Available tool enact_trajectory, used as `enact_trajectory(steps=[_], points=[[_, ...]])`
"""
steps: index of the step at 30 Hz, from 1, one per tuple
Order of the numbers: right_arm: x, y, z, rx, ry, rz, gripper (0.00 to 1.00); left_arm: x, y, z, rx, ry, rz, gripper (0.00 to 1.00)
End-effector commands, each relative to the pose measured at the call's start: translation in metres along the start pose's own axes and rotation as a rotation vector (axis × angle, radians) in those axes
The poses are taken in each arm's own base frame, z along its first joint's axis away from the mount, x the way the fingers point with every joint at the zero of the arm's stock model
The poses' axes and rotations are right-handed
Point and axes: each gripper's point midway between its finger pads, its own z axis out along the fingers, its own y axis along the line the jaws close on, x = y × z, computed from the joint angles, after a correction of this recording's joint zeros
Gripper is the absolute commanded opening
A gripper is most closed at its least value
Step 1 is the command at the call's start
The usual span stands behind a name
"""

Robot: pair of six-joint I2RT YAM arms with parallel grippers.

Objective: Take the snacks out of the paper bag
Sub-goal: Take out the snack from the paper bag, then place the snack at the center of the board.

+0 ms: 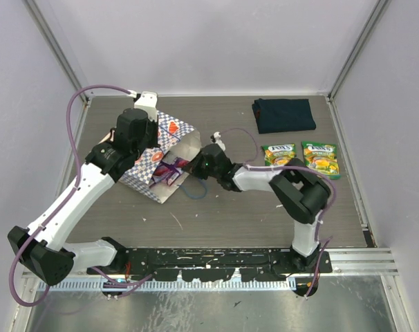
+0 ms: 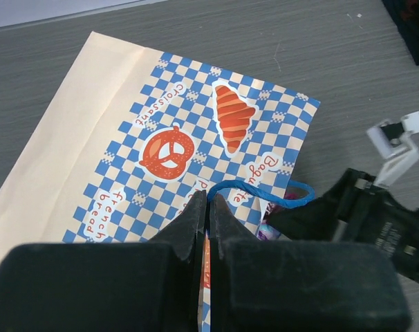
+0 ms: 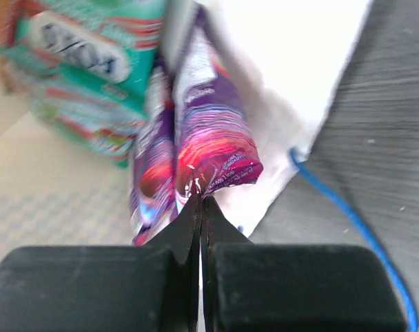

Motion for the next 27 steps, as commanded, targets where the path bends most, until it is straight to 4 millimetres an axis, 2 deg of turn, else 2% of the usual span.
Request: enact_trajectory(steps=[1, 3, 6, 12, 14, 17, 21, 24, 27], points=[[-0.008, 0.053, -0.058, -0.134, 0.098, -0.28, 0.01, -0.026, 0.013, -0.001, -0.052, -0.101, -0.032, 0.0], [-0.014, 0.044, -0.084, -0.148, 0.102, -0.336, 0.01, -0.026, 0.016, 0.003, -0.066, -0.102, -0.034, 0.0], [-0.024, 0.006, -0.112, -0.148, 0.091, -0.344, 0.01, -0.023, 0.019, 0.007, -0.086, -0.095, -0.033, 0.0], [-0.045, -0.098, -0.151, 0.068, -0.02, -0.311, 0.01, -0.018, 0.02, 0.01, -0.09, -0.088, -0.033, 0.0], [-0.046, -0.117, -0.162, 0.126, -0.047, -0.309, 0.01, -0.017, 0.021, 0.009, -0.092, -0.089, -0.034, 0.0], [-0.049, -0.133, -0.179, 0.193, -0.085, -0.329, 0.01, -0.016, 0.023, 0.008, -0.098, -0.091, -0.035, 0.0], [-0.064, -0.135, -0.197, 0.237, -0.152, -0.396, 0.01, -0.015, 0.025, 0.007, -0.102, -0.093, -0.036, 0.0], [-0.086, -0.105, -0.21, 0.224, -0.221, -0.413, 0.01, -0.016, 0.026, 0.006, -0.104, -0.096, -0.038, 0.0], [-0.107, -0.06, -0.217, 0.183, -0.256, -0.358, 0.01, -0.018, 0.027, 0.005, -0.102, -0.102, -0.041, 0.0]])
